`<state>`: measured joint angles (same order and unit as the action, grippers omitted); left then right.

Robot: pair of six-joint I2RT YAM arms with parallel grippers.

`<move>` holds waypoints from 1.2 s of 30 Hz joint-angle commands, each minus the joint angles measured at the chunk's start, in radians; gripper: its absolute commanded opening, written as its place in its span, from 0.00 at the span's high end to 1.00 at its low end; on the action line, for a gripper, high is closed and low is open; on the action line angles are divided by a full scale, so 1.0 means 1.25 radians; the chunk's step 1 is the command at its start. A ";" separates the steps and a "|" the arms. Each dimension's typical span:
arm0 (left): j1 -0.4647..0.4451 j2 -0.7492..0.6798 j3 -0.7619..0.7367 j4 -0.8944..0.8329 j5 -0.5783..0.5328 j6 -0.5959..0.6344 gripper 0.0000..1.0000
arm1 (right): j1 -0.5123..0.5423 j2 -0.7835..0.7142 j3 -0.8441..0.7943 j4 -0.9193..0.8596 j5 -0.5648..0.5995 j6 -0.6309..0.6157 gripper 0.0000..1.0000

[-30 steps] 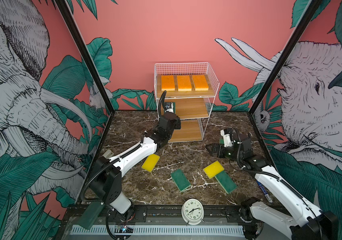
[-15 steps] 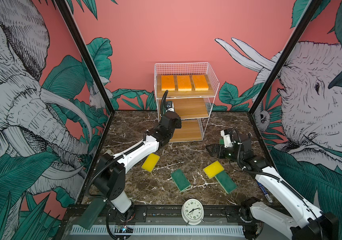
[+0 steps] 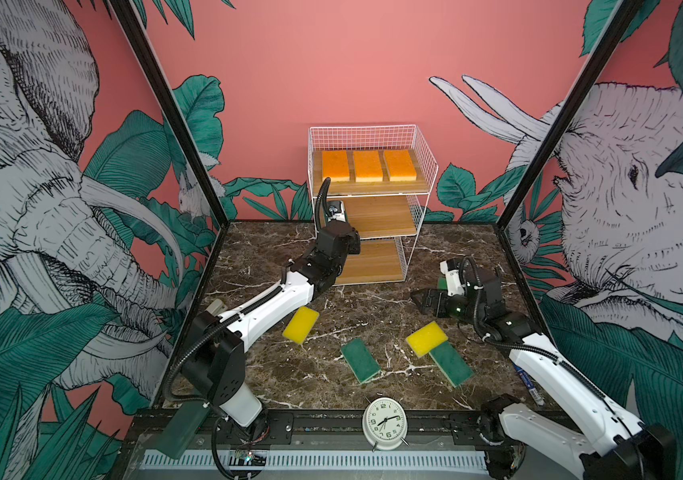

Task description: Place and organize the cleaning sponges onto the shelf

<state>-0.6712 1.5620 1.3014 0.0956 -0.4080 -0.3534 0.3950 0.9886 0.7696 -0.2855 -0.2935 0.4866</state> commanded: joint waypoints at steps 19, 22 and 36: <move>0.019 -0.378 -0.091 -0.444 0.028 -0.031 0.64 | 0.137 0.105 0.124 0.136 0.030 0.037 0.38; 0.027 -0.398 -0.103 -0.508 0.009 -0.039 0.60 | 0.155 0.148 0.161 0.172 0.041 0.058 0.49; 0.284 -0.501 -0.259 -0.504 0.211 -0.074 0.58 | 0.263 0.361 0.331 0.328 0.162 0.116 0.69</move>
<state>-0.3435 0.9283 1.0019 -0.5400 -0.2192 -0.4416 0.7078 1.4189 1.1347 0.0189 -0.1429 0.6193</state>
